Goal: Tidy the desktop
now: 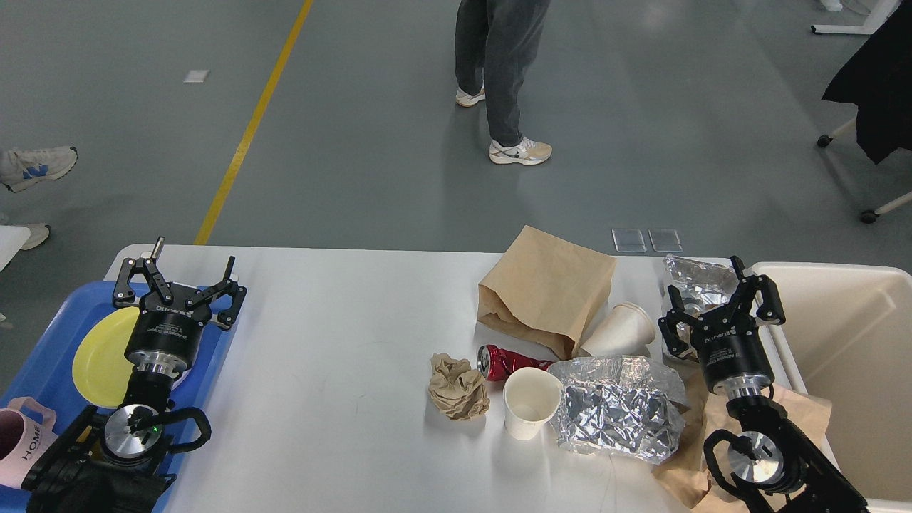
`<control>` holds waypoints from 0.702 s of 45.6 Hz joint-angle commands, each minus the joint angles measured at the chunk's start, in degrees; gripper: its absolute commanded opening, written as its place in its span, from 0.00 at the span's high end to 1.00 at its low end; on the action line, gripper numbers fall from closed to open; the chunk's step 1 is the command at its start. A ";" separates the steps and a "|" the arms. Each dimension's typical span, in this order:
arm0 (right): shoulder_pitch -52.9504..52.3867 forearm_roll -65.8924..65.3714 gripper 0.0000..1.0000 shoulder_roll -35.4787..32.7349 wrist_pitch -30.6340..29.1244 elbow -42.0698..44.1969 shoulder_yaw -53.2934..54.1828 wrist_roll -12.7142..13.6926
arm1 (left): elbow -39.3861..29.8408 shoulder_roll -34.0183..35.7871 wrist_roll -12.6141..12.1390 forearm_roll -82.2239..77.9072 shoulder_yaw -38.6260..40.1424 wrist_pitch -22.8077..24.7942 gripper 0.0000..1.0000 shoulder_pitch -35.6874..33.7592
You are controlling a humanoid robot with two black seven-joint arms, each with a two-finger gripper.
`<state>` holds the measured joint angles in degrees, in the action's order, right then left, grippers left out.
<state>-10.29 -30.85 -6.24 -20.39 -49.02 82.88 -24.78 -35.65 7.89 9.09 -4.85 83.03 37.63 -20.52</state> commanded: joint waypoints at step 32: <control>0.00 0.00 0.00 -0.09 -0.09 -0.02 -0.35 0.00 | -0.03 0.20 -0.03 0.71 -0.50 -0.01 0.04 0.04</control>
<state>-10.28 -30.85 -6.25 -20.41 -49.09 82.58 -24.78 -35.68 8.09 8.97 -4.13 82.53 37.63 -20.48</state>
